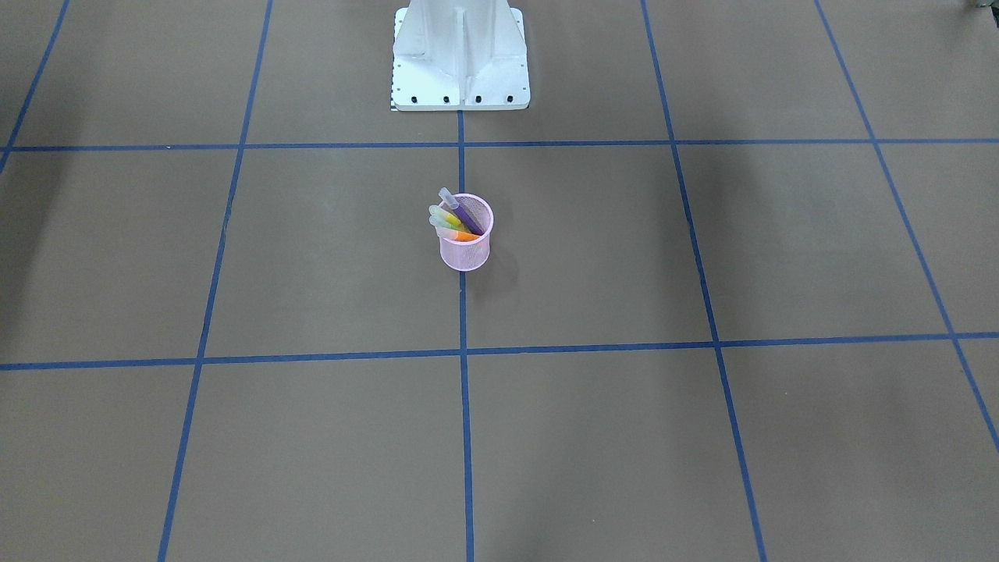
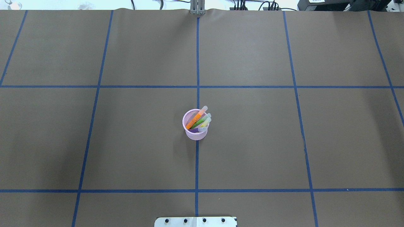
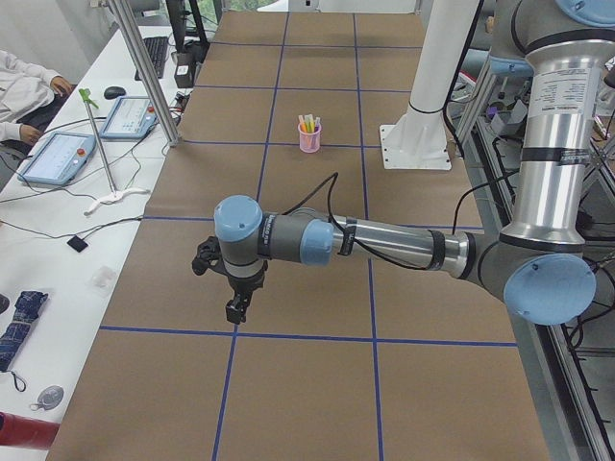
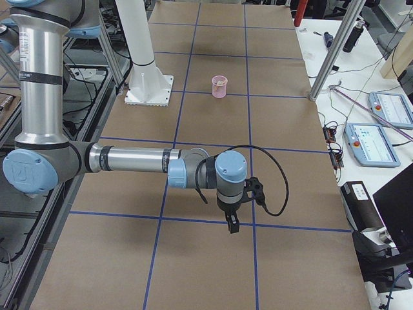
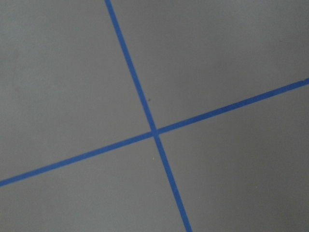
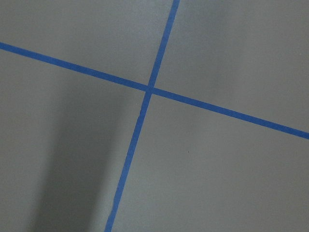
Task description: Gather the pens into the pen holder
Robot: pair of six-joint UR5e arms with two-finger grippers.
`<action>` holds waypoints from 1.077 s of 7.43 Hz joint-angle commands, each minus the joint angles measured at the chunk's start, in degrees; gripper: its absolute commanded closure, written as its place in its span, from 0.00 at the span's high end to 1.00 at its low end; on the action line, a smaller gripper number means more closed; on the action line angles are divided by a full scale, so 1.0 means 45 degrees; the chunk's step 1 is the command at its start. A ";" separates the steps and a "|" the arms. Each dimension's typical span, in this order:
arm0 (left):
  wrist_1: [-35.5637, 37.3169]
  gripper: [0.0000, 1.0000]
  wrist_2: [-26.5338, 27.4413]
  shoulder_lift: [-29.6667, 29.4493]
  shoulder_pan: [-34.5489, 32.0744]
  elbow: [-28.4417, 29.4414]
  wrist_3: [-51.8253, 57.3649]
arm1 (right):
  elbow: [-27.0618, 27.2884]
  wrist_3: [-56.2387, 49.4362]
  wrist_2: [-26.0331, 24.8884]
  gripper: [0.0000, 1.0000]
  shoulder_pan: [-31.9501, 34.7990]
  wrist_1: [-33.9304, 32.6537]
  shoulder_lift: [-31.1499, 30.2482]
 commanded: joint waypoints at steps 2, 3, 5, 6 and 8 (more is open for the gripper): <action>0.0802 1.00 -0.0054 0.0775 -0.0598 -0.0291 -0.0092 | -0.0026 0.0070 0.0058 1.00 0.0007 0.0025 0.0151; 0.0841 1.00 -0.0093 0.1239 -0.0717 -0.0873 -0.0111 | 0.0032 0.0070 0.0058 1.00 0.0007 0.0025 0.0171; 0.0822 1.00 -0.0133 0.1439 -0.0738 -0.1015 -0.0575 | 0.0092 0.0070 0.0058 1.00 0.0007 0.0025 0.0171; 0.0784 1.00 -0.0133 0.1420 -0.0738 -0.1190 -0.0812 | 0.0111 0.0070 0.0058 1.00 0.0007 0.0025 0.0210; 0.0687 1.00 -0.0153 0.1478 -0.0680 -0.0883 -0.0833 | 0.0092 0.0032 0.0039 1.00 0.0007 0.0025 0.0172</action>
